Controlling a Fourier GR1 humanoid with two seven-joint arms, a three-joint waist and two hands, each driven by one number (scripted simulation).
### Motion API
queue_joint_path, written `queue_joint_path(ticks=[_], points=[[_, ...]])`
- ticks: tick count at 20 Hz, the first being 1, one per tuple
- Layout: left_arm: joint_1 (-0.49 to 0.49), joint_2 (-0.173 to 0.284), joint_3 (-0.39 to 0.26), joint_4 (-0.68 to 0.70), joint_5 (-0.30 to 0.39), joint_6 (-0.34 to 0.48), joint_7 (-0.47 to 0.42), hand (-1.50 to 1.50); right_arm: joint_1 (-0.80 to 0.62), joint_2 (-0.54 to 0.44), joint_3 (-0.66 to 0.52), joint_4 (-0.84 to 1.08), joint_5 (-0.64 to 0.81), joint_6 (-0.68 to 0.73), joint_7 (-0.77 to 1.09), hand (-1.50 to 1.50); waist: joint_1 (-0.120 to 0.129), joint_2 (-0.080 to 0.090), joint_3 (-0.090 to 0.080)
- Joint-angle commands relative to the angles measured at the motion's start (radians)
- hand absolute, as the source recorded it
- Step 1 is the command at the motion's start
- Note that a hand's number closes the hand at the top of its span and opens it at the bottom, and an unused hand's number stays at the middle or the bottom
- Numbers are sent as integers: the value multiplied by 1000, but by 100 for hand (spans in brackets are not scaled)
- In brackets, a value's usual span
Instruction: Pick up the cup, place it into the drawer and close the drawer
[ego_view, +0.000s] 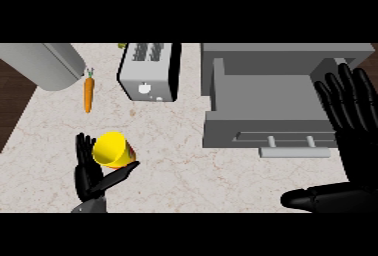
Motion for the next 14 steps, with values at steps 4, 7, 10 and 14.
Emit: queue_joint_path(ticks=[4, 7, 10, 14], points=[[-26, 5, 31, 68, 48, -125, -48, -150, 99, 17, 28, -84, 14, 4, 4, -150, -1, -1, 0], [-100, -20, 27, 167, 41, -171, -97, -150, -4, -19, -28, -58, -39, -6, 69, -150, -4, 1, -1], [-106, -5, 24, 178, 45, -216, -91, -150, -23, 8, 25, -33, 20, -28, 58, -150, 0, 1, 0], [-149, -27, 10, 185, 54, -223, -120, 150, 13, -8, -31, -15, -30, 9, 9, -150, -2, 0, 0]])
